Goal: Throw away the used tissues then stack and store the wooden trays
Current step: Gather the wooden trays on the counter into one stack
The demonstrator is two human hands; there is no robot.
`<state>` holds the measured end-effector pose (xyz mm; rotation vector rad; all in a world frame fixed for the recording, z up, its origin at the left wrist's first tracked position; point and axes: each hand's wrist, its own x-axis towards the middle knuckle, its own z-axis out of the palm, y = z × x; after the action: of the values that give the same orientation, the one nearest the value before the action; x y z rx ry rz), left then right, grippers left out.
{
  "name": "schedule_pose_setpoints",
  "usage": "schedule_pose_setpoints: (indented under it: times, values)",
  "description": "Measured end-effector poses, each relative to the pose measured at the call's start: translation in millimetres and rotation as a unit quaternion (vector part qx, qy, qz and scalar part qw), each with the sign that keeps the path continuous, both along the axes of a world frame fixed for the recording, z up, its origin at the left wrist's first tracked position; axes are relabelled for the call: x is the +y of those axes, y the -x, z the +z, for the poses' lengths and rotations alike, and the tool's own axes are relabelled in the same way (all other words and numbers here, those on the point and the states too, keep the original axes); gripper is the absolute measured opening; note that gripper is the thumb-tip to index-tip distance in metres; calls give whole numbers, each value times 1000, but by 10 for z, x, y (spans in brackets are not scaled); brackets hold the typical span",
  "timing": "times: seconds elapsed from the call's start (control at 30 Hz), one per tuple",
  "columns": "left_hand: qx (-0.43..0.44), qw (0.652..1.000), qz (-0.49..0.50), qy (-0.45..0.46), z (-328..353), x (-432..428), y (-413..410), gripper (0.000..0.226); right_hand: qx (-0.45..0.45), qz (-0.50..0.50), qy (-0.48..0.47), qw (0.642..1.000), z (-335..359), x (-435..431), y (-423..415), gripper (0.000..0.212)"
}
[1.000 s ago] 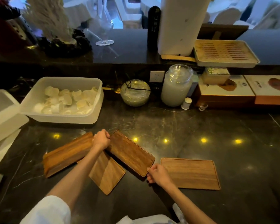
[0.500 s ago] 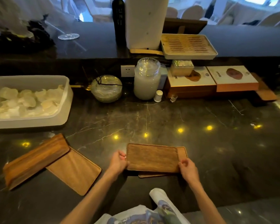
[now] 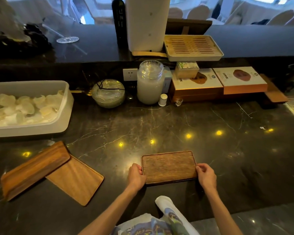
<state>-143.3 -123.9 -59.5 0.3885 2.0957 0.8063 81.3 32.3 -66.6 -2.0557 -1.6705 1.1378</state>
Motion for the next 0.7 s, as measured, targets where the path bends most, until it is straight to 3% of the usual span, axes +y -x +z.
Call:
schedule_pose_setpoints:
  times: [0.37,0.7]
  values:
    - [21,999,-35,-23,-63,-82,-33,36,5,-3,-60,998,1,-136,4,18]
    - [73,993,-71,-59,-58,-150,-33,19,-18,-25,-70,997,61,-192,73,19]
